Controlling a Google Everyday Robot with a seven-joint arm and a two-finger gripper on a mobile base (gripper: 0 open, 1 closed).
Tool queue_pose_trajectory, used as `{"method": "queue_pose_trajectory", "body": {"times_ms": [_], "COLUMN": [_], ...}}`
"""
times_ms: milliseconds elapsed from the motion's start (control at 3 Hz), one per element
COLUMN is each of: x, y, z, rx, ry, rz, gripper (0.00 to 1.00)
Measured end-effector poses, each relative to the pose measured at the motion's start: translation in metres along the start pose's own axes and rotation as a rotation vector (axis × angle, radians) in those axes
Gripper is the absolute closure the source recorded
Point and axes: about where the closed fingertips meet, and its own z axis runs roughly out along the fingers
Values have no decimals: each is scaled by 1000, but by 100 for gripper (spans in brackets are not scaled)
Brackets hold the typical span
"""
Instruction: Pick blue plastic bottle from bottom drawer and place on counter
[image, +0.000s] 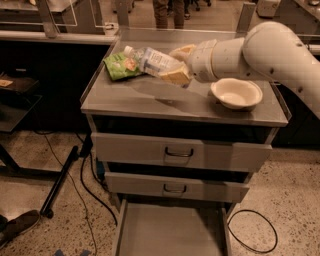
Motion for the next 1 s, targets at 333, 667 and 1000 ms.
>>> {"method": "queue_pose_trajectory", "body": {"times_ms": [333,667,1000], "x": [2,16,32], "y": [-13,-12,-8], "z": [18,32,41], "rx": [-38,-97,-144], "ry": [28,84,130], "rz": [2,1,14], "gripper": [100,100,100]}}
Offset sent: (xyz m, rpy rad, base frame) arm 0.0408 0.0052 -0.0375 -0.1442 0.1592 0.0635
